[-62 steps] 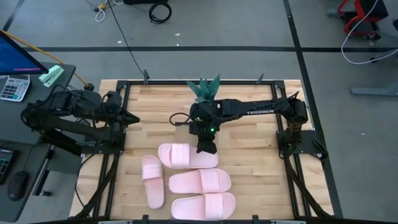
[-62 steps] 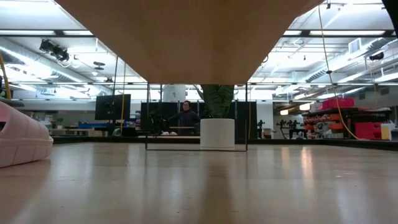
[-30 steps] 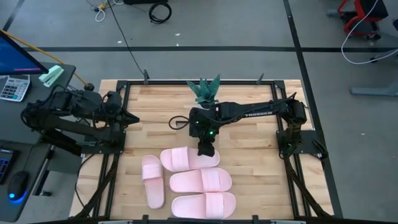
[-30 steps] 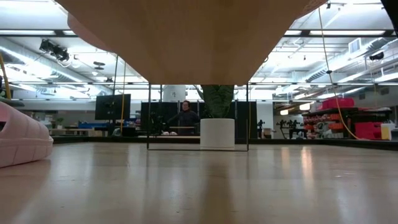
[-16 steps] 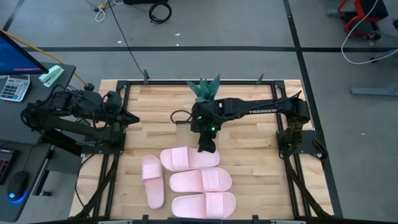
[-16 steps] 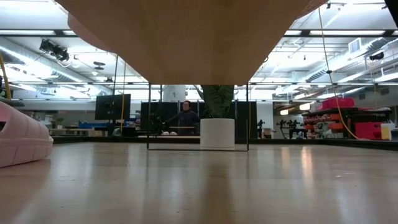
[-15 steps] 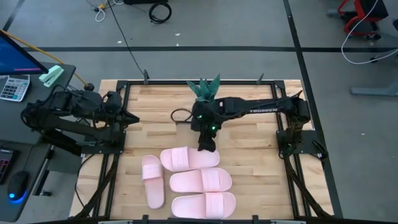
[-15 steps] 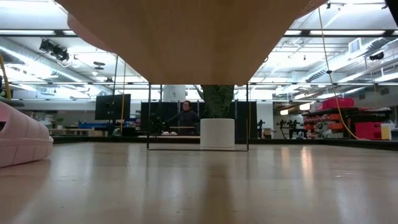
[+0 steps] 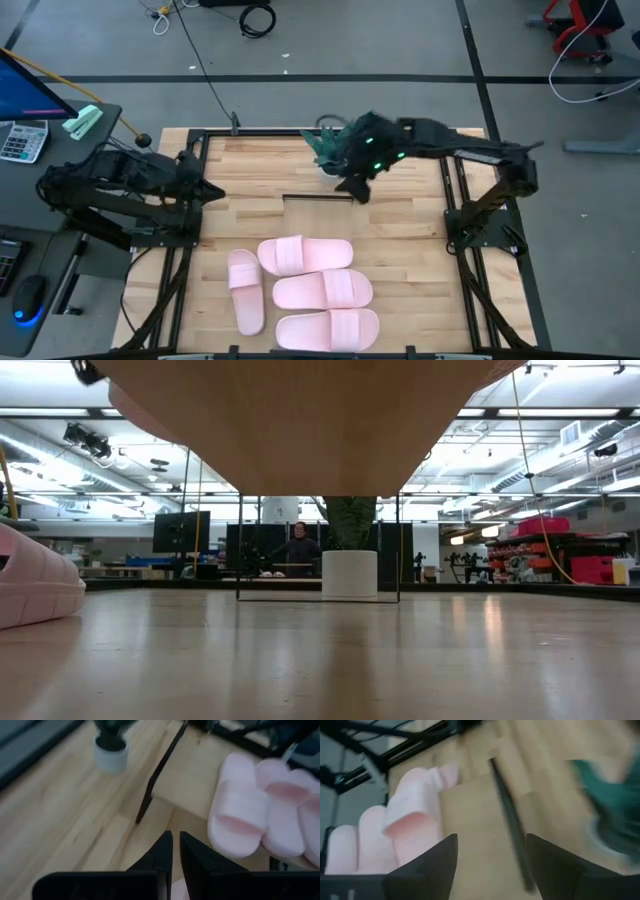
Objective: Pick and place slides into the shelf
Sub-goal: Put the pink slide on the shelf
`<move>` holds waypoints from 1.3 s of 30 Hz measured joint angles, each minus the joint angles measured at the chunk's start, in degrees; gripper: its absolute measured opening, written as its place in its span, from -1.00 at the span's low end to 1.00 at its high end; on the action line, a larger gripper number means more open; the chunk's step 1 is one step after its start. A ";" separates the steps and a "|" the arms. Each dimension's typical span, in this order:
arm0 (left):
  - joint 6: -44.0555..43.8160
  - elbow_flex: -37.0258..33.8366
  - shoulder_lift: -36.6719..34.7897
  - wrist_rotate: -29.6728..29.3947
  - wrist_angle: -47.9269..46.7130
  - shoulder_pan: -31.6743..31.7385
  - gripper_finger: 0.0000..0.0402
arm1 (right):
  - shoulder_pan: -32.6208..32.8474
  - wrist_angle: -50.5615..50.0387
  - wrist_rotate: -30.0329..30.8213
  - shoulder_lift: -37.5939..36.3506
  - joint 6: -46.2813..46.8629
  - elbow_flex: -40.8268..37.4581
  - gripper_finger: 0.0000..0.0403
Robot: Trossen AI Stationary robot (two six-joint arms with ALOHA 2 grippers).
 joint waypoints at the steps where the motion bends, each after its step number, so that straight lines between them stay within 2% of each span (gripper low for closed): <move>1: -0.87 -1.25 0.02 0.06 0.01 0.01 -0.82 | -0.47 -1.04 1.25 -1.18 -0.01 0.05 0.18; 9: -5.35 -13.78 0.02 4.54 3.00 0.00 -0.79 | -1.51 -7.22 9.60 -8.71 0.98 0.10 0.18; 14: -7.85 -21.32 0.46 8.98 5.68 0.00 -0.79 | -0.82 -8.94 11.39 -10.72 3.42 0.10 0.18; 17: -9.69 -25.29 0.39 11.43 6.89 0.02 -0.79 | 0.41 -9.35 11.55 -10.95 3.98 0.10 0.18; 20: -12.05 -29.47 0.39 16.41 8.58 0.50 -0.78 | 1.71 -10.44 11.55 -10.82 3.96 0.10 0.18; 23: -13.41 -33.53 0.39 21.26 12.18 1.42 -0.78 | 3.04 -11.07 11.56 -10.50 3.96 0.07 0.18; 29: -13.48 -39.80 0.39 27.30 20.24 4.46 -0.79 | 4.84 -11.45 11.53 -10.49 5.37 -0.44 0.18; 32: -13.39 -42.42 0.39 30.80 23.82 6.36 -0.74 | 5.87 -11.45 11.42 -10.49 6.30 -0.44 0.18; 39: -11.85 -47.28 0.39 34.56 28.66 9.51 -0.53 | 8.84 -11.43 11.35 -10.47 9.03 -0.47 0.18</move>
